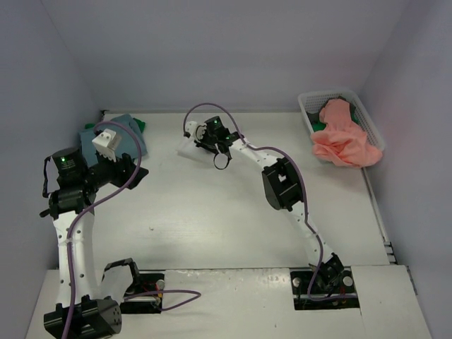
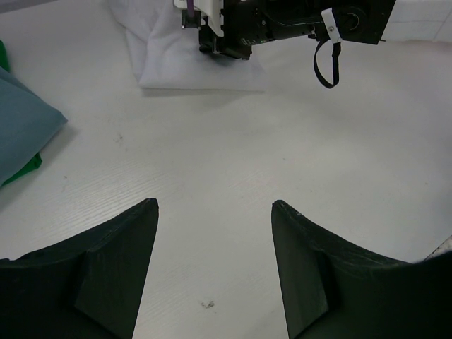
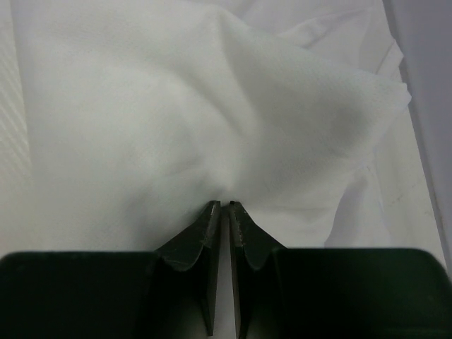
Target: Fold and stack the t-shirts
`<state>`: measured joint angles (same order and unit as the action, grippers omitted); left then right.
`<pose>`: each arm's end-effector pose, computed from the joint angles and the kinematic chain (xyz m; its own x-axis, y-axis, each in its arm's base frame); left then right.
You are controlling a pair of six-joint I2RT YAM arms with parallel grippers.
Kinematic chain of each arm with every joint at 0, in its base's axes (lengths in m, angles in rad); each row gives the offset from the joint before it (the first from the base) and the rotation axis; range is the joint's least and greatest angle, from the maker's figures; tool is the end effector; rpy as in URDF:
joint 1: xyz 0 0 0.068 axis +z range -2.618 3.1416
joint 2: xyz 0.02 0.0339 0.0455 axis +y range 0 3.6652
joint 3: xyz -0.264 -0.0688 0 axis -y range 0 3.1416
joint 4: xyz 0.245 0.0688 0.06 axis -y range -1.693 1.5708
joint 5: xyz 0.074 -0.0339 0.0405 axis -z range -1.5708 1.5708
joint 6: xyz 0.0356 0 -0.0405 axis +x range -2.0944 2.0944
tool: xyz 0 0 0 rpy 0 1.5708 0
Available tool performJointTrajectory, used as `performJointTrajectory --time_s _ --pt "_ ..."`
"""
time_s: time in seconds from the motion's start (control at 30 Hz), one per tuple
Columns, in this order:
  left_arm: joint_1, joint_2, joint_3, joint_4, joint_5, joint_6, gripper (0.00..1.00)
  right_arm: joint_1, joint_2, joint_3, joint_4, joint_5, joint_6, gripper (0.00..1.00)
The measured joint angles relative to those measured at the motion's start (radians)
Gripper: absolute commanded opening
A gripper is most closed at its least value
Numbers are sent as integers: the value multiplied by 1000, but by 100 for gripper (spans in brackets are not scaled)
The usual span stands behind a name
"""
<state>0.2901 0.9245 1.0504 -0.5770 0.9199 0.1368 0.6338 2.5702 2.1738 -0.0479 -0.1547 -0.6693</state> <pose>0.1830 0.0251 0.3729 -0.3439 -0.0164 -0.9389 0.5649 0.7951 -0.2208 0.4720 0.3537 0.1701 0.1610 -0.6425 -0.7492 -0.7617 0.4018 -0.5083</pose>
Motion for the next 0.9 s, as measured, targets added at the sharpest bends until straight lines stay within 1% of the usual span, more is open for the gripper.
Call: performJointTrajectory --time_s 0.13,0.23,0.4,0.6,0.67,0.7,0.73,0.8,0.83,0.9 --pt "0 -3 0 0 1 0 60 6 -23 -26 -31 -39 -21 8" --pt "0 -8 0 0 5 0 60 15 -74 -96 -58 -81 -35 8" --pt "0 -18 0 0 18 -1 60 50 -204 -284 -97 -149 -59 8" --pt "0 -28 0 0 24 -2 60 128 -357 -484 -182 -249 -83 8" --pt "0 -31 0 0 26 -3 60 160 -412 -554 -214 -275 -84 11" --pt "0 -33 0 0 26 -3 60 178 -441 -593 -222 -280 -84 15" --pt "0 -34 0 0 27 -3 59 196 -467 -625 -238 -282 -83 25" --pt "0 -37 0 0 27 -3 60 228 -508 -665 -269 -284 -74 34" --pt "0 -39 0 0 27 -3 60 242 -519 -672 -278 -287 -71 37" --pt "0 -42 0 0 29 -3 60 256 -538 -674 -287 -292 -64 38"
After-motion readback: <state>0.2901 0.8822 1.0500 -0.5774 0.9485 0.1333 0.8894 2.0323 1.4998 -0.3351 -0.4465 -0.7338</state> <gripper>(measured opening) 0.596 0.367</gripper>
